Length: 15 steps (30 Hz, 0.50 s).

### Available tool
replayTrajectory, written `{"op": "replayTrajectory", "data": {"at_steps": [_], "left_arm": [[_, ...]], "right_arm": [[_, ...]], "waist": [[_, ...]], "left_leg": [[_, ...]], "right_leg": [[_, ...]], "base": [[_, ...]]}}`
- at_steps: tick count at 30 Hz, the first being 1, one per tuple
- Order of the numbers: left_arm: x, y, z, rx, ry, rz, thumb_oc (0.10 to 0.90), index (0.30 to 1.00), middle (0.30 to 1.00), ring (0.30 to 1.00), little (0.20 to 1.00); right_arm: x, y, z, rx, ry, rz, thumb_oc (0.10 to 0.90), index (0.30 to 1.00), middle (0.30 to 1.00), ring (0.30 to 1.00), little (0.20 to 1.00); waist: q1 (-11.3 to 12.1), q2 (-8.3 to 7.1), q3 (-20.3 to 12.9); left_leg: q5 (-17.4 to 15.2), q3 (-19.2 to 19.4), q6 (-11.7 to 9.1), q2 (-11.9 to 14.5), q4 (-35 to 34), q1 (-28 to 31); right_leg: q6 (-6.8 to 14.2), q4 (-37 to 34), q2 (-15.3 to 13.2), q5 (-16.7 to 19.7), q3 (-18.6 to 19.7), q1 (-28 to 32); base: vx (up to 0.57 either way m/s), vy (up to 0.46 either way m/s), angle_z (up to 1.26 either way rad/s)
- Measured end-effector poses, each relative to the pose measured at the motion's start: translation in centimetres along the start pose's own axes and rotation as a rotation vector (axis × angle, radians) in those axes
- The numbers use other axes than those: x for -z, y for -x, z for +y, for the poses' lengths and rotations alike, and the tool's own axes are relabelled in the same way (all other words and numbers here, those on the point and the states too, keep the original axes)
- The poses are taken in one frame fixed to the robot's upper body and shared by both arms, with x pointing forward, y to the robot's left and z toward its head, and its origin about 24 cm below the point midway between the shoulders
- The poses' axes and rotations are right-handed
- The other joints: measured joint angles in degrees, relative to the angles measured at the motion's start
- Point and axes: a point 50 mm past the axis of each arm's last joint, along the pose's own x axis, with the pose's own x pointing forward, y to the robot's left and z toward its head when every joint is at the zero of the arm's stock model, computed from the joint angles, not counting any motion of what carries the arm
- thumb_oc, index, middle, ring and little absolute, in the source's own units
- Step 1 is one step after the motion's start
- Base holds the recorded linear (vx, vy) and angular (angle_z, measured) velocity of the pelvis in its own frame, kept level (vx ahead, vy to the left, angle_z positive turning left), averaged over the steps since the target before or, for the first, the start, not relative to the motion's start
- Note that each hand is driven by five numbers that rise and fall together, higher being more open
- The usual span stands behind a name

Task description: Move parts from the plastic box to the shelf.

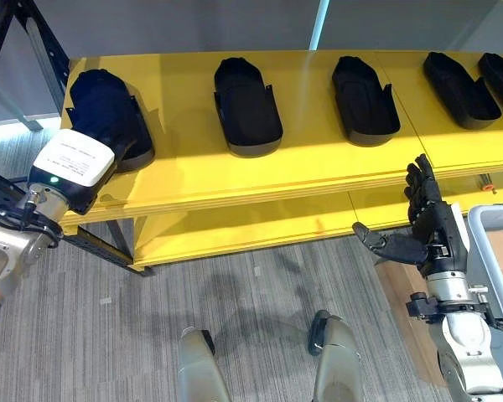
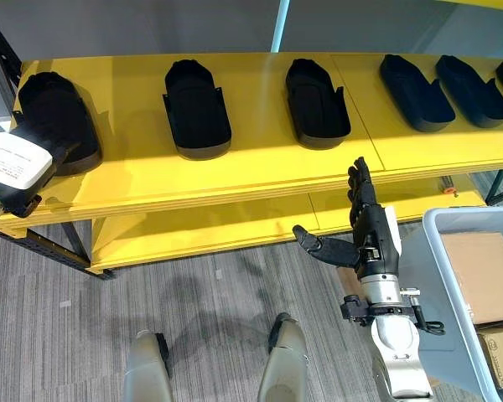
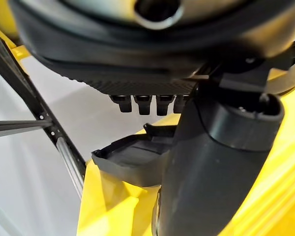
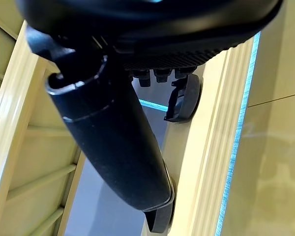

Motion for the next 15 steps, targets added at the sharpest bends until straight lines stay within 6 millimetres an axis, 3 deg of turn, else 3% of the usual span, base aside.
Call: {"op": "replayTrajectory", "data": {"at_steps": [7,12,15], "left_arm": [[0.5,1.2,1.7,-0.130,0.135,0.074,0.900,1.000,1.000,1.000,1.000],[0.1,1.9,1.5,-0.265,0.428,0.214,0.900,1.000,1.000,1.000,1.000],[-1.3,2.1,0.6,-0.368,0.746,0.301,0.900,1.000,1.000,1.000,1.000]], "right_arm": [[0.2,0.5,-0.8,0.060,-0.004,0.015,0.900,1.000,1.000,1.000,1.000],[0.5,0.6,-0.9,0.068,-0.003,0.036,0.900,1.000,1.000,1.000,1.000],[0.6,0.7,-0.8,0.077,-0.013,0.043,0.900,1.000,1.000,1.000,1.000]], "waist": [[1.1,0.12,0.1],[1.4,0.27,0.1],[1.3,0.51,0.1]], "left_leg": [[0.3,0.1,-0.5,-0.1,-0.4,0.7],[0.1,0.0,-0.1,-0.2,-1.2,2.0],[0.2,0.2,0.0,-0.2,-1.3,2.4]], "right_leg": [[0.1,0.4,-0.2,-0.4,-0.1,0.3],[0.0,0.3,-0.3,-0.8,-0.2,1.5],[0.0,0.2,-0.3,-0.8,-0.1,1.7]], "base": [[0.00,0.000,0.00],[0.00,0.000,0.00],[0.00,0.000,0.00]]}}
